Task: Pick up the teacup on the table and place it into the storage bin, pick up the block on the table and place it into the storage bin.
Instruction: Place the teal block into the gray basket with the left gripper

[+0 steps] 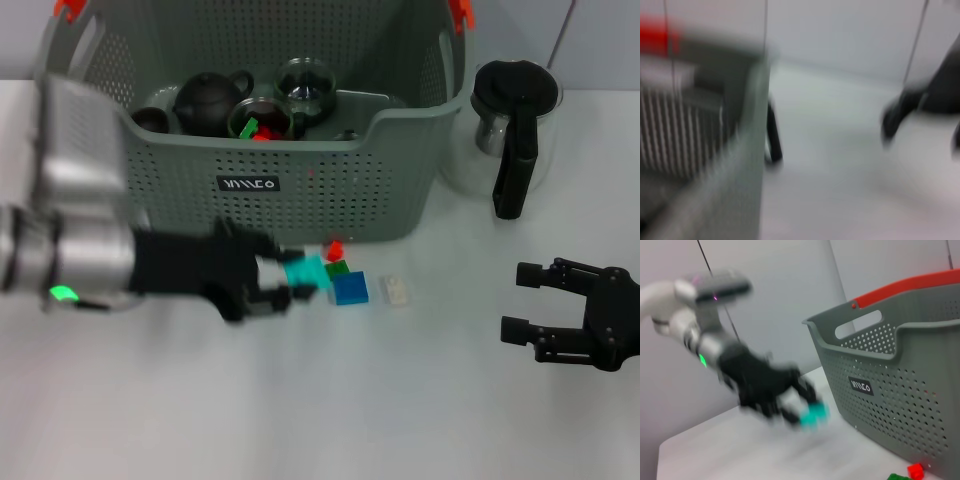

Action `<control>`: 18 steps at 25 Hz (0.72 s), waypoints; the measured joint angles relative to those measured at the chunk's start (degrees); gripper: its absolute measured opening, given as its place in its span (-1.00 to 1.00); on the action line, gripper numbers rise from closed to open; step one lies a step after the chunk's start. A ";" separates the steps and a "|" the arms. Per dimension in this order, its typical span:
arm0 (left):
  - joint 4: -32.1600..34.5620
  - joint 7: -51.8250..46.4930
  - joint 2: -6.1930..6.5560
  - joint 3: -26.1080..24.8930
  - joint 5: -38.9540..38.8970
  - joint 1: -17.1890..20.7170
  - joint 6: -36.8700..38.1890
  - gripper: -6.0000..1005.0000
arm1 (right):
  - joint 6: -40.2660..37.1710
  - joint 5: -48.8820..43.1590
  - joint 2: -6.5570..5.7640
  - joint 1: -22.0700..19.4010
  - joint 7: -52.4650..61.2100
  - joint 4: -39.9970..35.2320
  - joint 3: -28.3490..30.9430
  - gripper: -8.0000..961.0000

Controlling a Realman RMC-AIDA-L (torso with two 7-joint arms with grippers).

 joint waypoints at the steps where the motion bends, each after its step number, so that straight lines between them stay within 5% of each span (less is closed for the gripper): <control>1: 0.00 0.00 0.00 0.00 0.00 0.00 0.00 -0.20 | 0.00 0.00 0.00 0.00 0.00 0.00 0.00 0.90; 5: -10.21 -10.30 1.01 -9.51 0.11 -5.65 5.33 -0.20 | 0.09 -0.01 0.10 0.12 0.00 0.00 0.00 0.90; 9: -12.21 -18.03 2.68 -9.64 0.41 -9.32 1.36 -0.20 | 0.09 0.01 0.15 0.14 0.00 -0.02 0.00 0.90; 14: -6.47 -26.68 5.00 -7.40 2.49 -16.19 -8.22 -0.20 | 0.19 0.23 0.30 0.38 0.00 -0.04 0.00 0.90; 18: -0.09 -27.49 3.82 -3.43 8.59 -19.40 -21.25 -0.20 | 0.67 0.31 0.42 0.72 0.00 0.18 0.00 0.90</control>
